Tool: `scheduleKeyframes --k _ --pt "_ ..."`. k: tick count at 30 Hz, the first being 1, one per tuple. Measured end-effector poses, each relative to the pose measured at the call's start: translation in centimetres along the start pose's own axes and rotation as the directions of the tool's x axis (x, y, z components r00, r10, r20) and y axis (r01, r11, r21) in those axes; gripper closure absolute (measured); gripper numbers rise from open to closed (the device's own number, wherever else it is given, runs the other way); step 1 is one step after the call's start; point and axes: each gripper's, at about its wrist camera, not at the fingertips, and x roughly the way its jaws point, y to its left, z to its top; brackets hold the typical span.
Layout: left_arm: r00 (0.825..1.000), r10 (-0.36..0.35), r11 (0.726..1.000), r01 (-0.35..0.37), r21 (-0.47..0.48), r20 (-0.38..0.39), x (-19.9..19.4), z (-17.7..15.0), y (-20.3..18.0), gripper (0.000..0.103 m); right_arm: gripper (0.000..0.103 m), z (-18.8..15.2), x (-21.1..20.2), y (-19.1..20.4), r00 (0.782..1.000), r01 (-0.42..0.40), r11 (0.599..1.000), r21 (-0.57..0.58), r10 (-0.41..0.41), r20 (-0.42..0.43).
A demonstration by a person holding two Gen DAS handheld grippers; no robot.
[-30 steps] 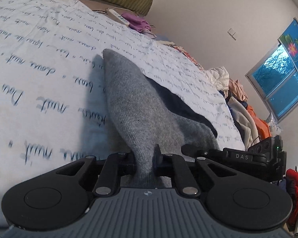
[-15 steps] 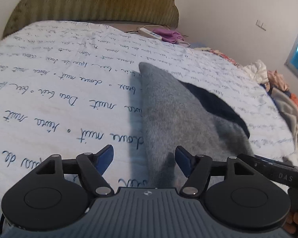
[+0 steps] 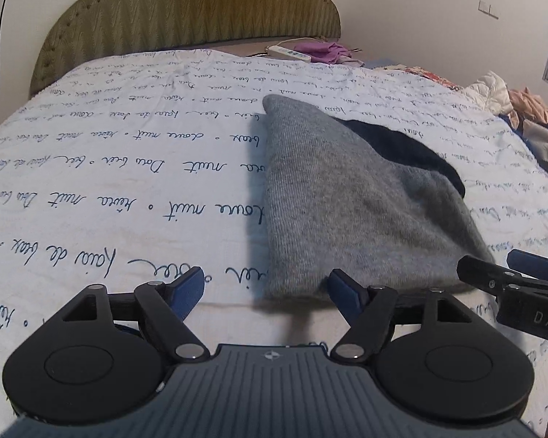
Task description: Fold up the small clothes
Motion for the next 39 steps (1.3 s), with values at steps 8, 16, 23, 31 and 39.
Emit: scheduleKeyframes --k 8,16,23,31,39 --pt "0.998 0.059 0.998 -0.06 0.034 0.002 -0.5 -1.6 -0.5 0.02 0.022 -1.8 -0.5 0.6 1.0 0.004 1.0 0.008 -0.004 -0.022" --pt "0.998 0.057 0.998 -0.057 0.01 0.003 -1.1 -2.5 -0.5 0.016 0.017 -2.5 -1.2 1.4 1.0 0.001 1.0 -0.006 -0.001 -0.007" --pt "0.996 0.083 0.997 -0.083 -0.001 -0.008 -1.6 -3.3 -0.5 0.014 0.015 -3.0 -1.7 2.1 1.0 -0.007 1.0 -0.022 0.007 -0.002" --pt "0.994 0.105 0.994 -0.106 -0.021 -0.016 -2.1 -3.9 -0.2 0.013 0.015 -3.6 -2.2 2.5 1.0 -0.005 1.0 -0.027 0.005 0.003" --pt "0.991 0.131 0.991 -0.131 0.001 -0.002 -2.4 -4.1 -0.4 0.011 0.015 -3.7 -2.6 2.8 1.0 -0.011 1.0 -0.027 0.011 0.007"
